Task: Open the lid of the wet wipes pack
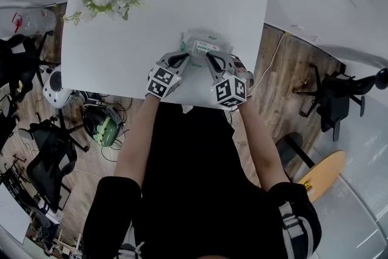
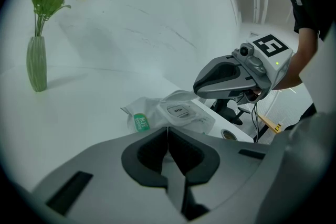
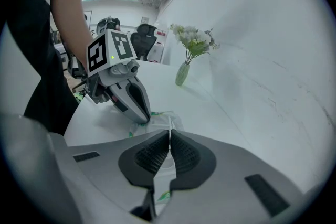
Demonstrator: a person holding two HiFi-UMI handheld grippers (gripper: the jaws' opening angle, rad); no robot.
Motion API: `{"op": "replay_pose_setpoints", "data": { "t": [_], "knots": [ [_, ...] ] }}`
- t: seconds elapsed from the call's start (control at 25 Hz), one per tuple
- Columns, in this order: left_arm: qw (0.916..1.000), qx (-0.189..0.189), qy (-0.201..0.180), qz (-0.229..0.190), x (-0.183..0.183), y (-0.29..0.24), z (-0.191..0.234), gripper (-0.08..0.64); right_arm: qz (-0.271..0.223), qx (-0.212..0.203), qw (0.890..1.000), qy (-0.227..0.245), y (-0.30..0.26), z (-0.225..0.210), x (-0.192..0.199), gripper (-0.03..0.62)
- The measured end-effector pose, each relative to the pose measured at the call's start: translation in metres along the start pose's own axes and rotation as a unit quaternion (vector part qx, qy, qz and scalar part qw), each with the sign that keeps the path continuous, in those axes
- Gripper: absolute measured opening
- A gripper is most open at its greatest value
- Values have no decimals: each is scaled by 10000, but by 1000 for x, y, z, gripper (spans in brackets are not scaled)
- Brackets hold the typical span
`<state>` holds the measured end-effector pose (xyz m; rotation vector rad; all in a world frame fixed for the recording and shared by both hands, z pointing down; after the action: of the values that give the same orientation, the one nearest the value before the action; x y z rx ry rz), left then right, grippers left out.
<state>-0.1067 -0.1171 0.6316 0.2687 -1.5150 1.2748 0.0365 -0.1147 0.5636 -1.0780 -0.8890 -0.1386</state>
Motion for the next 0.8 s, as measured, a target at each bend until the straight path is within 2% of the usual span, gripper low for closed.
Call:
{"op": "replay_pose_setpoints", "data": {
  "t": [0.44, 0.8],
  "knots": [
    [9999, 128, -82, -15, 0, 0, 2, 25, -70, 494, 9986, -158, -3, -24, -10, 34],
    [9989, 460, -109, 6, 0, 1, 8, 25, -30, 812, 9954, -505, -12, -43, -13, 41]
  ]
}}
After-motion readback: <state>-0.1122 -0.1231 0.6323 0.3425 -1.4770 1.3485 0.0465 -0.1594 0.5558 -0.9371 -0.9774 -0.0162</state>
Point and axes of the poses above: the fingertips, and each gripper's own axes: y backward along the fingers, z to its left, x out of its underside, the point moved 8 cm from there along y, backward along the fingers, and after that the axes turned 11 degrees about -y, right-handed, at the moved point
